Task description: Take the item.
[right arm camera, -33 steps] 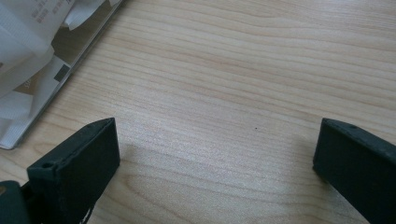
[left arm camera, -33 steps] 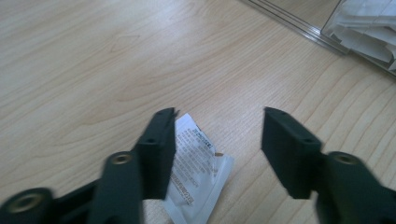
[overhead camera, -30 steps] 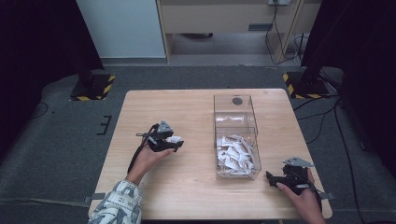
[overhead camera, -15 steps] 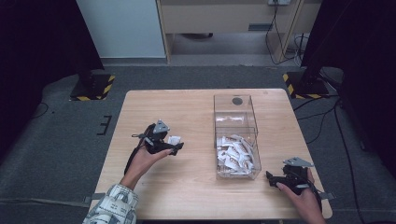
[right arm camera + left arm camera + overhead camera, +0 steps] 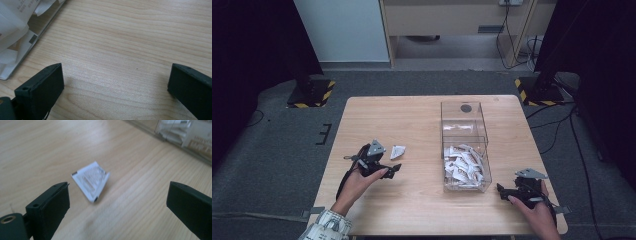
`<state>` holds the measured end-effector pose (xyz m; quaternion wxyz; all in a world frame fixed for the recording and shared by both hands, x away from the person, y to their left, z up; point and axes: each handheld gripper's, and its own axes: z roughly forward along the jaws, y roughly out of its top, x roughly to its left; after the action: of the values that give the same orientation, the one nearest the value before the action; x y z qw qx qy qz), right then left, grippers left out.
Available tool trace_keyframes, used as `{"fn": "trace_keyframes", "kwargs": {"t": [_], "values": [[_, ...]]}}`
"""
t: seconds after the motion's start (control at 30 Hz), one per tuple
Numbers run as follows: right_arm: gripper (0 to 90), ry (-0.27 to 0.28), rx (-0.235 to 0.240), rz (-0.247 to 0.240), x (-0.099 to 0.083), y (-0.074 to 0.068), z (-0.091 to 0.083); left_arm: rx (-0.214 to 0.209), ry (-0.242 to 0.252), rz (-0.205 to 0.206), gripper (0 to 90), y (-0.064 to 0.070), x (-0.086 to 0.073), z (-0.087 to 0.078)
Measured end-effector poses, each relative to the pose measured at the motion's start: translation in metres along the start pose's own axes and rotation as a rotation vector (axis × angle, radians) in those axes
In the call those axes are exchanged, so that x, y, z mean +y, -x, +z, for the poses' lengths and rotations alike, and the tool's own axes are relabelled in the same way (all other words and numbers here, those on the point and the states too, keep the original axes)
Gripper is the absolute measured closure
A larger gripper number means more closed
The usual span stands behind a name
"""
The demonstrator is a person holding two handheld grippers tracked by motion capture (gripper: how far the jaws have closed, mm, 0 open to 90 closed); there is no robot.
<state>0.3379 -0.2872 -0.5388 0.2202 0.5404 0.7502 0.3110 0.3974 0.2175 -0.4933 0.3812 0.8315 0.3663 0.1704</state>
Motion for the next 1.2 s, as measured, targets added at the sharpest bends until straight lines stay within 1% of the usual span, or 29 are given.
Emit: {"fn": "trace_keyframes", "kwargs": {"t": [0.13,0.37,0.43,0.5,0.63,0.77,0.83,0.9,1.0,1.07,1.17,1.2], "values": [[0.8,0.0,0.0,0.0,0.0,0.0,0.0,0.01,-0.022,-0.01,4.0,0.0,-0.015,-0.004],[0.8,0.0,0.0,0.0,0.0,0.0,0.0,0.026,-0.031,-0.025,3.8,-0.003,-0.028,-0.013],[0.8,0.0,0.0,0.0,0.0,0.0,0.0,0.029,-0.047,-0.028,4.2,-0.004,-0.032,-0.016],[0.8,0.0,0.0,0.0,0.0,0.0,0.0,0.036,-0.053,-0.035,4.6,-0.005,-0.036,-0.019],[0.8,0.0,0.0,0.0,0.0,0.0,0.0,0.04,-0.077,-0.04,4.3,-0.007,-0.048,-0.026],[0.8,0.0,0.0,0.0,0.0,0.0,0.0,0.056,-0.084,-0.057,3.9,-0.012,-0.059,-0.034],[0.8,0.0,0.0,0.0,0.0,0.0,0.0,0.063,-0.097,-0.063,3.6,-0.015,-0.066,-0.035],[0.8,0.0,0.0,0.0,0.0,0.0,0.0,0.074,-0.11,-0.082,3.6,-0.018,-0.073,-0.035],[0.8,0.0,0.0,0.0,0.0,0.0,0.0,0.078,-0.126,-0.103,3.6,-0.02,-0.079,-0.033],[0.8,0.0,0.0,0.0,0.0,0.0,0.0,0.08,-0.108,-0.084,1.7,-0.018,-0.082,-0.032],[0.8,-0.001,-0.001,0.003,0.0,0.0,0.0,0.077,-0.086,-0.081,1.1,-0.018,-0.085,-0.033],[0.8,-0.003,0.002,0.001,0.0,0.0,-0.001,0.077,-0.086,-0.081,1.1,-0.018,-0.085,-0.033]]}}
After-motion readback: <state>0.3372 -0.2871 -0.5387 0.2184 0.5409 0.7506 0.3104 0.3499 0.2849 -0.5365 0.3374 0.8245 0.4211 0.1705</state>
